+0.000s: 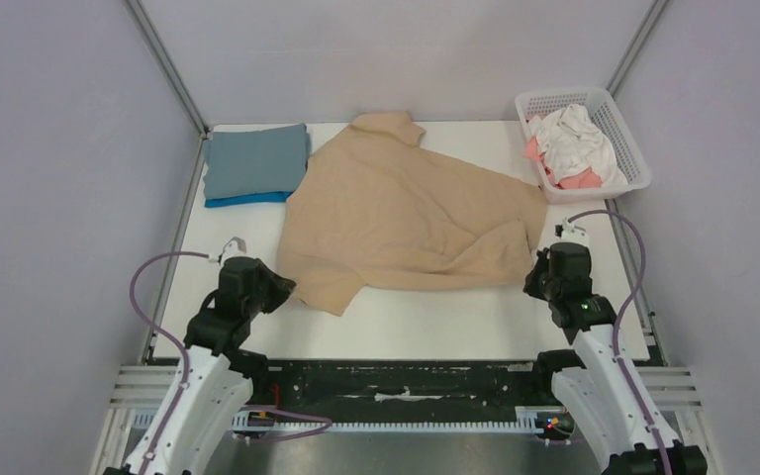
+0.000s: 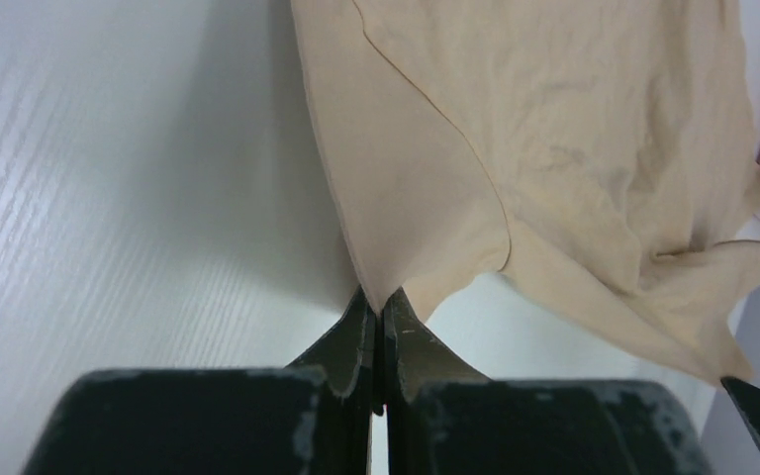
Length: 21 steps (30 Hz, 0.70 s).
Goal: Fold and stack the t-shirts
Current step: Fold the flattened tshirt in 1/3 of the way
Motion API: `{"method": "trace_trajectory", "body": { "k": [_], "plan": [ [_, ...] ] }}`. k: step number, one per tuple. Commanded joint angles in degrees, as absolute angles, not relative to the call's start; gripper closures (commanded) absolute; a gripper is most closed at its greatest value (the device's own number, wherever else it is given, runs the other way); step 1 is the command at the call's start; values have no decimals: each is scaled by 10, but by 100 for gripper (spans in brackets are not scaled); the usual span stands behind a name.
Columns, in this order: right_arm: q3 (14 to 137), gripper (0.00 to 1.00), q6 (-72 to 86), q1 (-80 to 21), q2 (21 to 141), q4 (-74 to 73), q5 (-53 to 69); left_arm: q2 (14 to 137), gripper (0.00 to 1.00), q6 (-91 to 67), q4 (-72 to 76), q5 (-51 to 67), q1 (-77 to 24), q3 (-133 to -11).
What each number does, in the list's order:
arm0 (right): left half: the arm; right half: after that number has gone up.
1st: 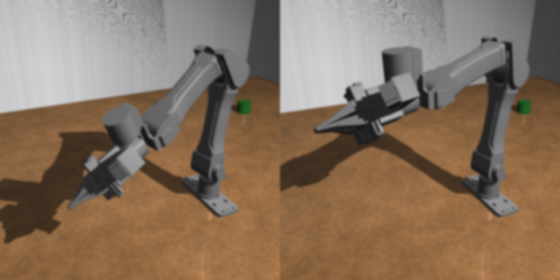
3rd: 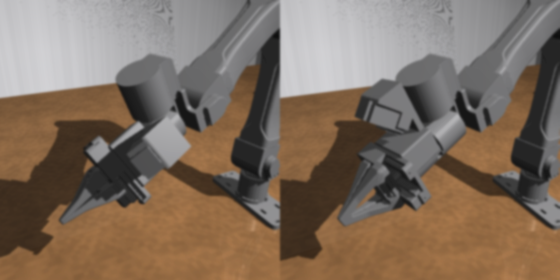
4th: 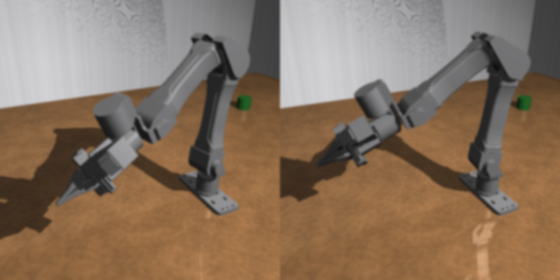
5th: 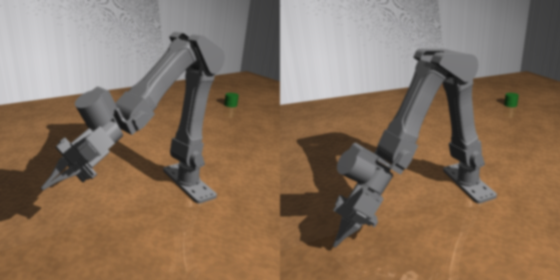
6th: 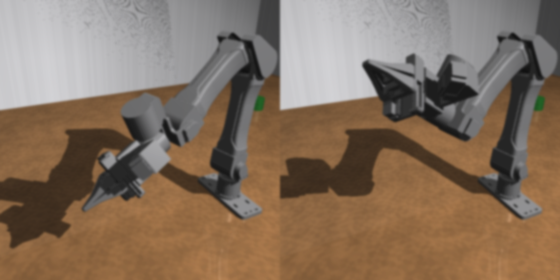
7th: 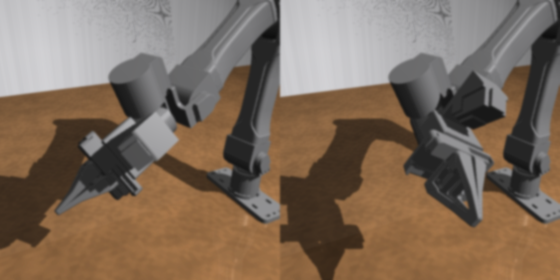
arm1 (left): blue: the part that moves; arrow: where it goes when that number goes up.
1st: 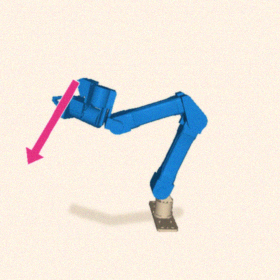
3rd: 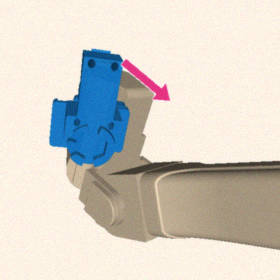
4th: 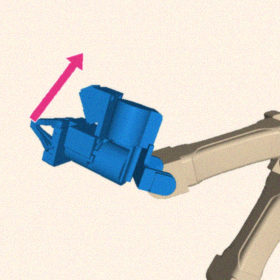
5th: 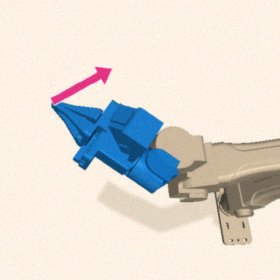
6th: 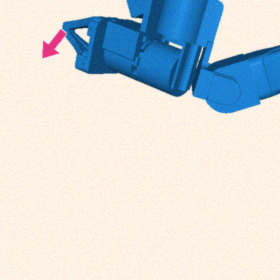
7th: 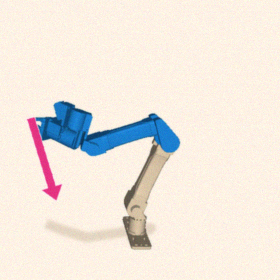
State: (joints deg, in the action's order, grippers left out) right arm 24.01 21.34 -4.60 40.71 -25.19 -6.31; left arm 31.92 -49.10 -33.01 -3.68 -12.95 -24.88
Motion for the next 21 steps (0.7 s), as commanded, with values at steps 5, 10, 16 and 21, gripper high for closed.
{"method": "trace_trajectory", "body": {
  "k": [5, 10, 16, 21],
  "plan": [
    [236, 100, 230, -43, 304, -504, 25, 134, 98, -573, -504, 100, -133, -244],
    [281, 100, 241, -46, 286, -614, 56, 44, 98, -605, -531, 67, -133, -260],
    [304, 100, 248, -46, 296, -662, 55, 37, 98, -594, -531, 67, -133, -263],
    [274, 100, 260, -47, 295, -589, 45, 58, 98, -592, -468, 80, -133, -234]
  ]
}}
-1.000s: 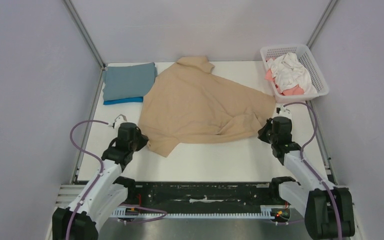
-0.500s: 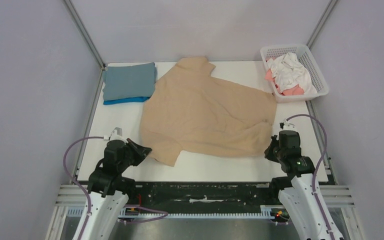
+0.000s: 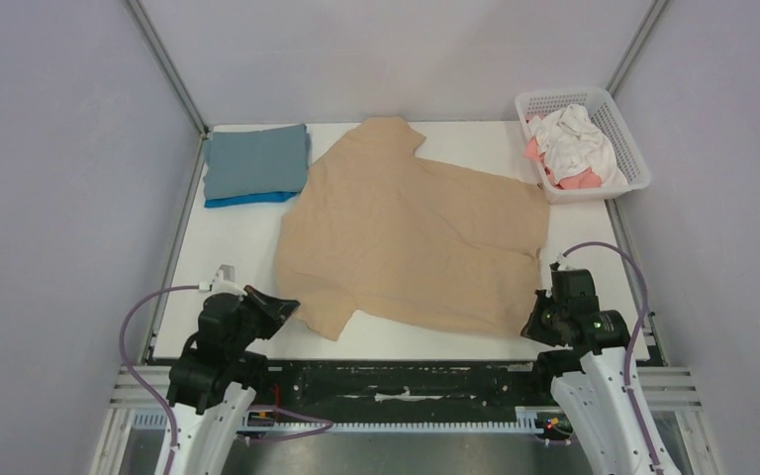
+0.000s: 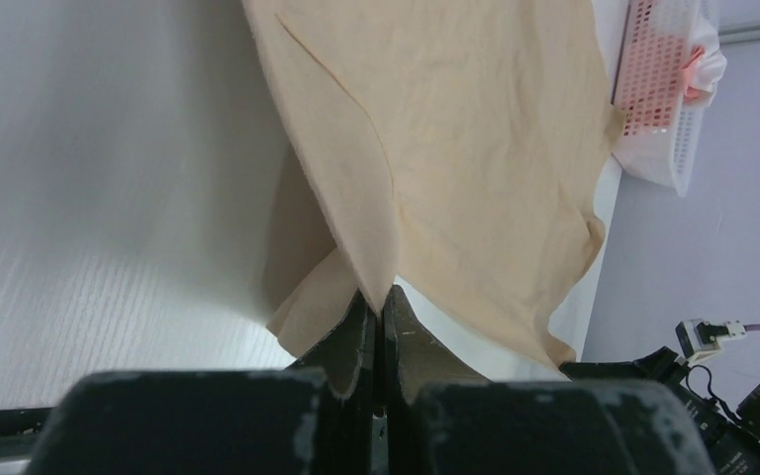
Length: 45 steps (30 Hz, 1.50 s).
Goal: Fold and stack the t-shirts
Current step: Fold the flattened tshirt in 1/3 of the way
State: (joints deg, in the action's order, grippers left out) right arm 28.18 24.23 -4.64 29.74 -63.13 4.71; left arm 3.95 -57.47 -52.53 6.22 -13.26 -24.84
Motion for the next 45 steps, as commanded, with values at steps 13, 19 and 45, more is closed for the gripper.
{"method": "trace_trajectory", "body": {
  "k": [13, 19, 45],
  "plan": [
    [305, 100, 255, -45, 421, -383, -33, 376, 98, -591, -188, 80, -133, -268],
    [333, 100, 264, -41, 476, -306, -66, 531, 98, -588, -150, 59, -133, -346],
    [303, 100, 255, 28, 540, -219, -97, 887, 98, -548, -123, 2, -135, -623]
  ]
}}
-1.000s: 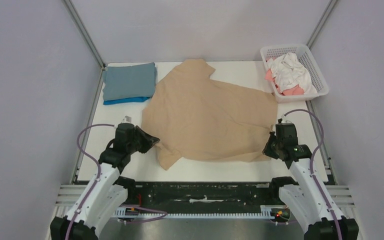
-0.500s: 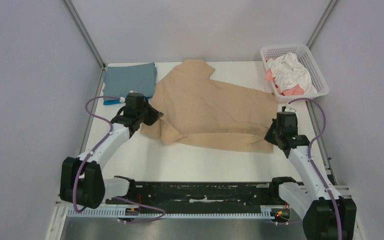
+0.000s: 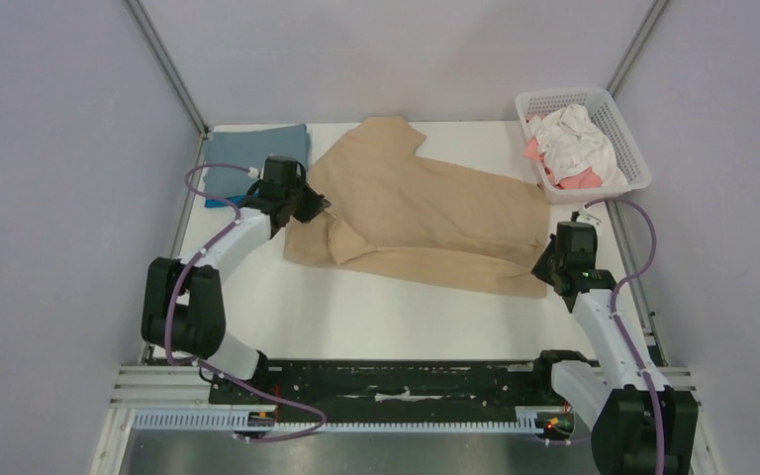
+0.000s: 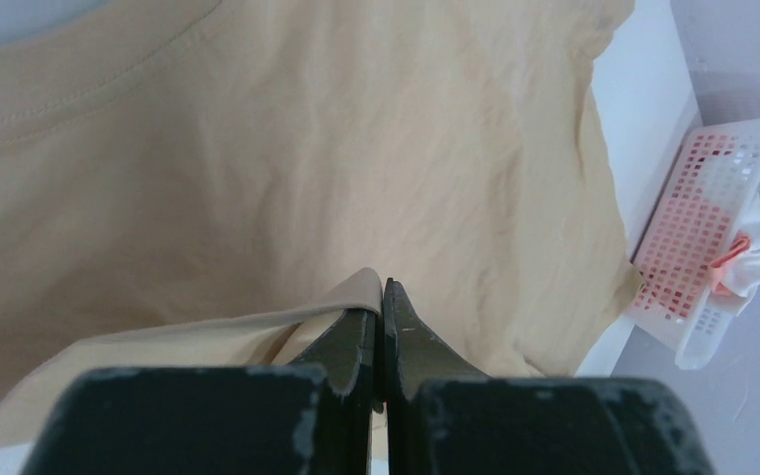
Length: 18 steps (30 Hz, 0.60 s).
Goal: Fold and stack the t-shirts
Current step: Fold the flattened tshirt in 1/3 of the way
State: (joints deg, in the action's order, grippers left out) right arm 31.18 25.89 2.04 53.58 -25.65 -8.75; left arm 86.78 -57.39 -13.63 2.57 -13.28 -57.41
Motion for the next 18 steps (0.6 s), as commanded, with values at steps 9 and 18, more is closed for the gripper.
{"method": "trace_trajectory", "body": {
  "k": [9, 18],
  "plan": [
    [286, 100, 251, 31, 586, -120, -74, 1061, 95, -464, -149, 73, -138, -763],
    [376, 53, 226, 35, 675, -124, -135, 1247, 19, -382, -352, 38, -140, -1044]
  ]
}}
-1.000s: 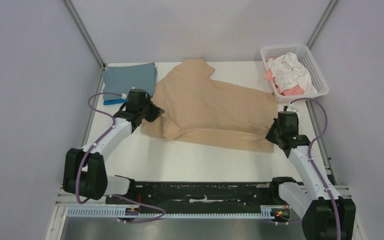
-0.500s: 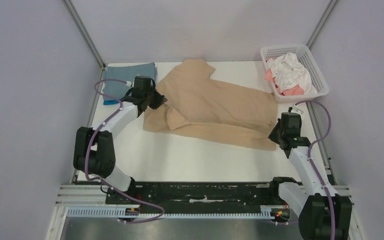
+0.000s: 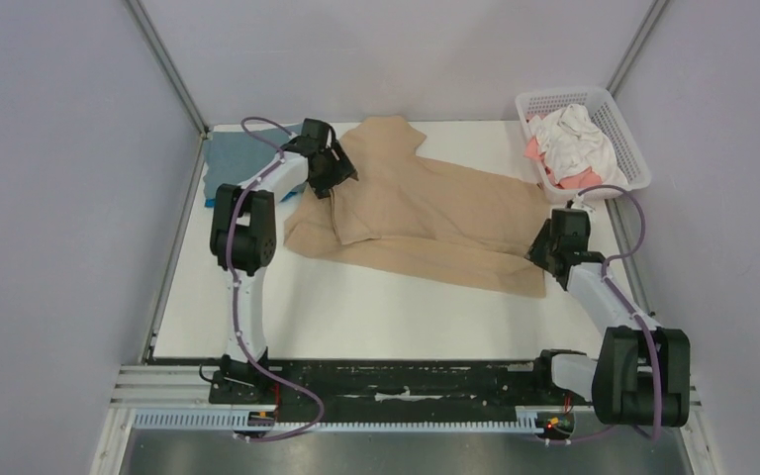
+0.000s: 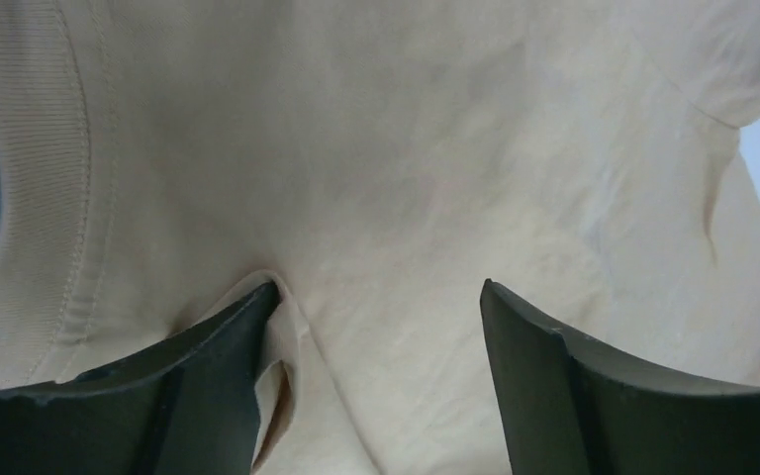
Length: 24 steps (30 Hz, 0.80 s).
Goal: Fold and stack the t-shirts
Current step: Fold the flattened tshirt in 1/3 of the way
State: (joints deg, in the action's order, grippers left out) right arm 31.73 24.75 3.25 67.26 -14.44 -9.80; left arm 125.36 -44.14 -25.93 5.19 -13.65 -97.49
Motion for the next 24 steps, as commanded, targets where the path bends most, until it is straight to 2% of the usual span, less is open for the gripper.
{"method": "trace_trajectory", "body": {
  "k": [1, 2, 4, 10, 13, 16, 19, 24],
  "plan": [
    [378, 42, 225, 35, 668, -129, -135, 1234, 19, -378, -353, 31, -141, -1038],
    [374, 26, 223, 35, 657, -129, -131, 1212, 18, -374, -347, 23, -141, -1021],
    [362, 3, 215, 34, 633, -130, -113, 1159, 18, -367, -334, 5, -144, -971],
    [320, 2, 184, 3, 556, -143, -53, 953, 17, -369, -265, -87, -144, -747],
    [291, 2, 178, -67, 523, -115, -37, 900, 17, -384, -185, -31, -142, -647],
    [268, 2, 182, -125, 532, -70, -7, 915, 16, -400, -125, 34, -141, -601],
    [255, 2, 188, -158, 580, -12, 32, 973, 16, -408, -111, 63, -132, -613],
    [254, 2, 196, -167, 678, 55, 31, 1062, 16, -421, -89, 97, -106, -623]
  ]
}}
